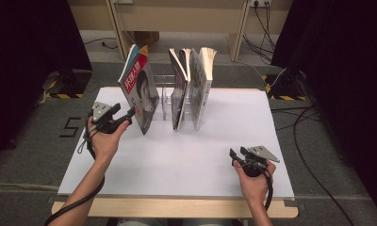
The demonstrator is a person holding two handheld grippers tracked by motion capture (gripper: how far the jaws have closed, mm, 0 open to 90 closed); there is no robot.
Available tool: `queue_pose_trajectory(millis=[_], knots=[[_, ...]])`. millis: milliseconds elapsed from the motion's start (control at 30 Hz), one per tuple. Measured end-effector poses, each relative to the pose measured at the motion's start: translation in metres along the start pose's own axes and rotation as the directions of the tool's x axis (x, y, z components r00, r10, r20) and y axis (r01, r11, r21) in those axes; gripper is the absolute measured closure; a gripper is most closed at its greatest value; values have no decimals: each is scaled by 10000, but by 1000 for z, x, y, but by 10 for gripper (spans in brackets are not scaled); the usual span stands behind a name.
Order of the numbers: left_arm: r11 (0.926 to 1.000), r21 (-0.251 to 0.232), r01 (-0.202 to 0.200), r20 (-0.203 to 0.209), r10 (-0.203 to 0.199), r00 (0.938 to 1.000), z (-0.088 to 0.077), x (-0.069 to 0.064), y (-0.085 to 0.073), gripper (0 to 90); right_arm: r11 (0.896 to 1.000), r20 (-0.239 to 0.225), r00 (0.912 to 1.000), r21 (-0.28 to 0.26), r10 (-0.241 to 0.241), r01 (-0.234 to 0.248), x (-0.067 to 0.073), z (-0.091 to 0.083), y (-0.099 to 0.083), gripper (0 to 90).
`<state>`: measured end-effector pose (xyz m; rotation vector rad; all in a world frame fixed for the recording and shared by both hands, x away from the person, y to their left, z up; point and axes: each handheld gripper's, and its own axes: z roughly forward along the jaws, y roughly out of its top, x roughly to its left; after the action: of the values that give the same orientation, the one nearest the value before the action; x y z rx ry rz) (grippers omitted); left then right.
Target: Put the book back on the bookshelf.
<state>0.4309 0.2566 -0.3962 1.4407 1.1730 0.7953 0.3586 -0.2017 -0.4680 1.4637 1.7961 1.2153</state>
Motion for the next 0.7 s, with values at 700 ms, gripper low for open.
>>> queue_pose_trajectory(millis=[700], knots=[[9995, 304, -9, 219, 3, 9998, -28, 6, -22, 354, 10000, 56, 10000, -18, 65, -65, -1, -1, 0, 524]])
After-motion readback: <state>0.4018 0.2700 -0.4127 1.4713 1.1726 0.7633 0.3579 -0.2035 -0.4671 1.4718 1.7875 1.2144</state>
